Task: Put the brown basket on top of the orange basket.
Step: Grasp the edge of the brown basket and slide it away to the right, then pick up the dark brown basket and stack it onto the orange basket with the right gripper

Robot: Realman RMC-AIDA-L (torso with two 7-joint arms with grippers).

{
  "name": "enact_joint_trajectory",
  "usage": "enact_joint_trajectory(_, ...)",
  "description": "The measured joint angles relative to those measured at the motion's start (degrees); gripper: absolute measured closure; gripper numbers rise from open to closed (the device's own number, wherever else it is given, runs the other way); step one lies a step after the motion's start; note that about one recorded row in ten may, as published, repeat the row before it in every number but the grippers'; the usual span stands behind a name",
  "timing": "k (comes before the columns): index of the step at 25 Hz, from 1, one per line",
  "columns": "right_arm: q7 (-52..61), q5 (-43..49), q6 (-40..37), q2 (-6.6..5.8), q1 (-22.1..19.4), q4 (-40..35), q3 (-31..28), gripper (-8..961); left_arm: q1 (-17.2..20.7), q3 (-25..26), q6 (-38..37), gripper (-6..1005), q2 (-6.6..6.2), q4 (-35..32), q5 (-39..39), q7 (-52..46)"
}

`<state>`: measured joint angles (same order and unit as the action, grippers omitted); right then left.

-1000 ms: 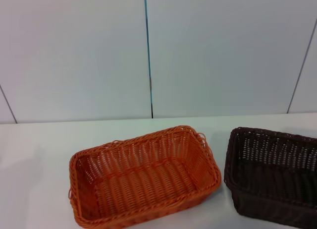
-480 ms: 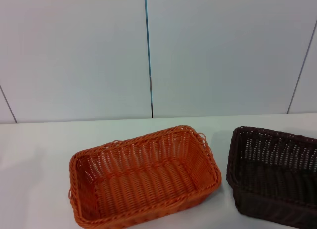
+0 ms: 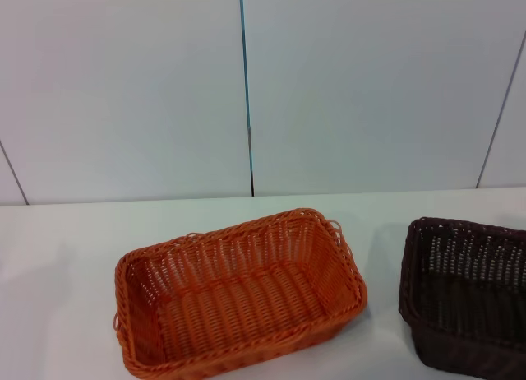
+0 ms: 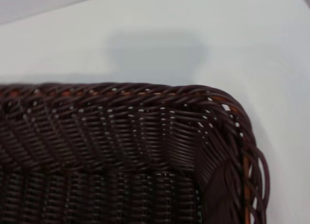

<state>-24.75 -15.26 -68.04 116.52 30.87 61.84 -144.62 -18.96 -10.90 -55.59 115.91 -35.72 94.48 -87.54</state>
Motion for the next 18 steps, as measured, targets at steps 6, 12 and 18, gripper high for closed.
enact_joint_trajectory(6,-1.5,-3.0,-4.3,-1.14,-0.2,1.5,-4.2,792,0.0,0.0,0.0,94,0.01,0.0,0.0,0.0)
enact_joint_trajectory(12,-4.4,-7.4,-8.3,-2.49,-0.6,1.6,-10.1,807,0.0,0.0,0.1,94,0.01,0.0,0.0,0.0)
enact_joint_trajectory(18,-6.1,-9.8,-11.9,-3.44,-1.2,2.2,-14.9,814,0.1,0.1,0.0,93,0.01,0.0,0.0,0.0)
